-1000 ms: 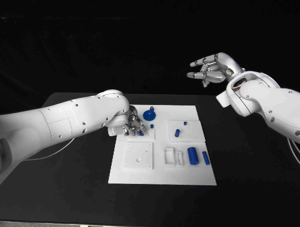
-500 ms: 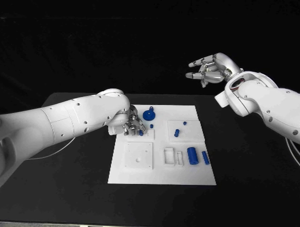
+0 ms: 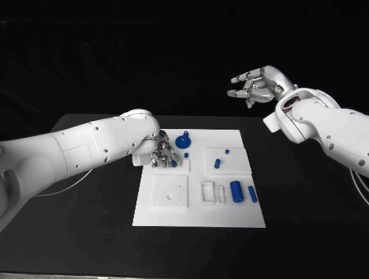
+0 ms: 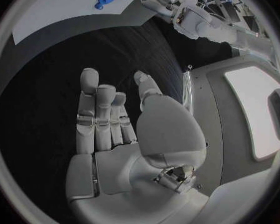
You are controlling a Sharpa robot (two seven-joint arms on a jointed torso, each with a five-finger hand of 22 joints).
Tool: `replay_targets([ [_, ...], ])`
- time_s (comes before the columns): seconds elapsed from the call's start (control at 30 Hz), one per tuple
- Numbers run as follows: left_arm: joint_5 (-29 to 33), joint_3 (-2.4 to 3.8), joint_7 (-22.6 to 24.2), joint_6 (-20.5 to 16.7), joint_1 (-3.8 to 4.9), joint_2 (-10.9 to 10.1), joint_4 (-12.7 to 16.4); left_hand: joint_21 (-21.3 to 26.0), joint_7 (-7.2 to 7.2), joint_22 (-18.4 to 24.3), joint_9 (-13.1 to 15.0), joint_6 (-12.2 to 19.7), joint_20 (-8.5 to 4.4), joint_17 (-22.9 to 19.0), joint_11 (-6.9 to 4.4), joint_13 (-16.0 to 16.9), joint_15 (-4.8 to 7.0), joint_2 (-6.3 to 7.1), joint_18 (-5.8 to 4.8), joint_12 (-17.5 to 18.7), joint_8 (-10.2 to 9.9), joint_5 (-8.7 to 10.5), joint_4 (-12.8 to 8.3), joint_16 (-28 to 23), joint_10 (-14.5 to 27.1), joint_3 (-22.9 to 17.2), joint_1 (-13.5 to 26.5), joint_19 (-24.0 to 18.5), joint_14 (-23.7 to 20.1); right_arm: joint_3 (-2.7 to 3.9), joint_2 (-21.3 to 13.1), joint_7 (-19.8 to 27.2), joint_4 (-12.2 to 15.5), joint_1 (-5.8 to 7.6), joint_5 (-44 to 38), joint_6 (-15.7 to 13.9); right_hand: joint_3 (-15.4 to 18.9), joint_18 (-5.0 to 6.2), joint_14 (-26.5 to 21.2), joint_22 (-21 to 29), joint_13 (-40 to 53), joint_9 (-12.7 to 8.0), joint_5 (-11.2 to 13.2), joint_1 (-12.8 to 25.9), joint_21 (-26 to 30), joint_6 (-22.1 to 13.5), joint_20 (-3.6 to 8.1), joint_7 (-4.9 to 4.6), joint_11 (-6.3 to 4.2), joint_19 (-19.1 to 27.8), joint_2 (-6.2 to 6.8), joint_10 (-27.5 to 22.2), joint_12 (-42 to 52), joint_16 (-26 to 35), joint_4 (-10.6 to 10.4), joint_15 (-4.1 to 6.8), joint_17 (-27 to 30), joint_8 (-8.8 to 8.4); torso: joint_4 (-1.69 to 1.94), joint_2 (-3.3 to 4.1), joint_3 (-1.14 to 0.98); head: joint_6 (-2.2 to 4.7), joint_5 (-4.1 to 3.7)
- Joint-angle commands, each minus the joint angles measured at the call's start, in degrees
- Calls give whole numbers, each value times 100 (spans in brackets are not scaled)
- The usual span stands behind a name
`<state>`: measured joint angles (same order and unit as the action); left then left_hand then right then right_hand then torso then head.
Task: Assemble the parts on the task board
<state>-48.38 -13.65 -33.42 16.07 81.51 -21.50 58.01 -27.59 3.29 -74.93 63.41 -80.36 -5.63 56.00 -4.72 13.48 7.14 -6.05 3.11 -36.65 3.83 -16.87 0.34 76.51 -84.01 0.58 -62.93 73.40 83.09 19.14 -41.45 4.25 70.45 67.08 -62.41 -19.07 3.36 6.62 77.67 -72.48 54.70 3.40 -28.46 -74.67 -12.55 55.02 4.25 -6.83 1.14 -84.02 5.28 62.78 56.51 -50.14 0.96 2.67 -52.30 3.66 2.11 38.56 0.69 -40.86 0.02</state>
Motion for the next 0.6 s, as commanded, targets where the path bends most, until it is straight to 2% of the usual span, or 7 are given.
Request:
replay_targets([
  [0.03,-27,-13,-91,175,-23,3,1,30,32,-109,-4,-24,7,-19,-27,-15,5,143,61,16,12,277,66,-32,-283,129,71,4,-4,4,4,19,2,-5,5,81,-13,117,-35,-7,-4,4,-31,-5,36,-11,-49,-14,3,-176,-29,-54,-19,-32,21,8,9,-24,1,-2,2,-6,-1],
  [0.07,-27,-13,-91,171,-23,2,2,34,31,-108,-3,-28,4,-25,-26,-18,7,179,58,19,13,450,112,-36,-283,181,112,5,-5,4,4,19,1,-5,5,81,-13,117,-35,-7,-4,4,-31,-5,36,-11,-49,-14,3,-176,-29,-54,-19,-32,21,8,9,-24,-1,0,2,-5,0],
  [0.2,-32,-13,-87,130,-23,2,-1,45,27,-108,6,-33,-13,-37,-25,-26,9,267,41,23,12,863,251,-47,-284,280,203,10,-5,4,7,20,-1,-6,5,79,-9,118,-35,-7,-10,2,-29,4,39,-38,-50,-17,5,-176,-25,-57,-23,-30,16,7,11,-25,-4,2,3,8,-3],
  [0.23,-35,-13,-86,114,-23,2,-3,48,25,-108,9,-37,-18,-38,-25,-27,12,293,37,23,13,1060,301,-50,-286,290,236,10,-5,4,8,20,-1,-7,5,79,-9,118,-35,-7,-10,2,-29,4,39,-38,-50,-17,5,-176,-25,-57,-23,-30,16,7,11,-25,-4,2,3,8,-3],
  [0.33,-41,-13,-85,59,-23,-2,-11,60,22,-109,18,-40,-33,-43,-22,-33,13,422,18,23,12,1295,492,-57,-286,209,313,12,-7,4,9,20,-2,-8,5,76,-8,118,-36,-6,-13,2,-31,7,41,-45,-50,-16,5,-176,-26,-61,-25,-29,11,7,11,-25,-4,3,3,16,-3],
  [0.47,-57,-13,-85,-1,-23,-22,-19,68,18,-111,21,-46,-55,-40,-21,-42,13,618,-11,28,11,1388,724,-60,-284,97,429,5,-8,4,5,22,-2,-11,5,73,-6,118,-39,-5,-17,1,-30,10,44,-66,-51,-20,8,-175,-23,-64,-28,-27,6,5,12,-26,-5,2,3,22,-5],
  [0.6,-67,-12,-64,-41,-24,-87,6,66,20,-111,13,-55,-92,-41,-26,-65,29,913,-41,28,10,1406,978,-68,-284,-69,484,4,-14,4,-3,26,-2,-18,6,66,-2,118,-38,-4,-18,1,-32,18,46,-81,-52,-21,9,-175,-18,-64,-29,-27,-5,5,13,-26,-7,3,7,39,-8],
])
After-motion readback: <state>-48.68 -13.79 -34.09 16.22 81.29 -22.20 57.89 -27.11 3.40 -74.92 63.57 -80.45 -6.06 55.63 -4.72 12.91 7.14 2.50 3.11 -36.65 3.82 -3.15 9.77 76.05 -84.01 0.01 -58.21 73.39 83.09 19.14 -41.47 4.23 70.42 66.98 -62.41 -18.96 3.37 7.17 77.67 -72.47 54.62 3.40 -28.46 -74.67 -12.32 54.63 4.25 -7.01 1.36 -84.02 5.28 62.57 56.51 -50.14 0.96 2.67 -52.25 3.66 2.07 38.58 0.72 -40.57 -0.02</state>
